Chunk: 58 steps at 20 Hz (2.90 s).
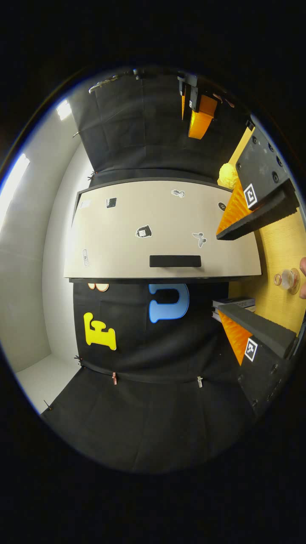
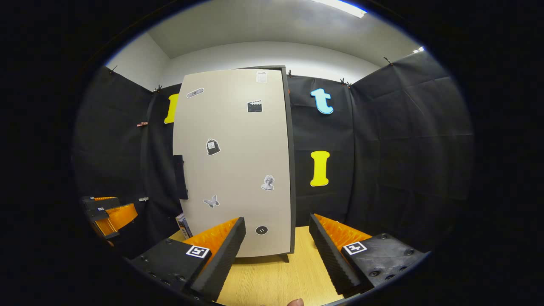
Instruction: Open the cabinet door with the right hand, grasp the bottle in the cabinet with the left hand and place it on the coaster, then close the cabinet door with the right hand.
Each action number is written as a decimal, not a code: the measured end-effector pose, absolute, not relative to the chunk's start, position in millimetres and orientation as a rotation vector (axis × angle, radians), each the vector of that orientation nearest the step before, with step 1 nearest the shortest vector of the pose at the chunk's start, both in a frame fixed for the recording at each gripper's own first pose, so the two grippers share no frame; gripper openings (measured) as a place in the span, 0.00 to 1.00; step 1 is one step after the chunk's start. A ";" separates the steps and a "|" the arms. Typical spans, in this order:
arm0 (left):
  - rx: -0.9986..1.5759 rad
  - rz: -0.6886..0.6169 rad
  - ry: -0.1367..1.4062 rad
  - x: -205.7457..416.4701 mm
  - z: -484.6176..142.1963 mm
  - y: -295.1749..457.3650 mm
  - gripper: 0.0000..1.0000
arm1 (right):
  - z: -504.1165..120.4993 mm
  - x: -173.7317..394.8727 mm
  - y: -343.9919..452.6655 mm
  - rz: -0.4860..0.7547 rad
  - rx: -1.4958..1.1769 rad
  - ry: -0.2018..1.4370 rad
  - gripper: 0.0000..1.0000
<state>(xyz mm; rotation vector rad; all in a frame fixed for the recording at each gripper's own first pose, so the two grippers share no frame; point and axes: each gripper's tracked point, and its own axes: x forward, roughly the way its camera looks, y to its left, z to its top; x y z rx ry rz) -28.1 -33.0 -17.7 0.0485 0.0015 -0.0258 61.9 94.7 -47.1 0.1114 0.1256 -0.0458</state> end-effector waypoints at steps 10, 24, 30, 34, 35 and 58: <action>0.051 -0.025 0.005 -25.9 -18.3 -32.5 0.95 | -49.7 61.3 93.4 -0.040 0.096 0.135 0.98; 0.058 -0.030 0.003 -24.8 -16.8 -33.2 0.95 | -49.4 63.0 95.4 -0.024 0.090 0.124 0.98; 0.061 -0.037 0.005 -24.0 -16.8 -34.5 0.95 | -49.6 63.6 95.2 -0.029 0.088 0.122 0.98; 0.063 -0.035 0.004 -23.5 -16.1 -34.4 0.95 | -50.1 63.5 95.7 -0.033 0.095 0.126 0.98; 0.063 -0.034 0.003 -23.7 -15.6 -34.6 0.95 | -50.2 63.2 95.8 -0.032 0.099 0.129 0.98; 0.063 -0.033 0.004 -25.1 -15.8 -33.5 0.95 | -49.8 62.7 95.6 -0.030 0.087 0.117 0.98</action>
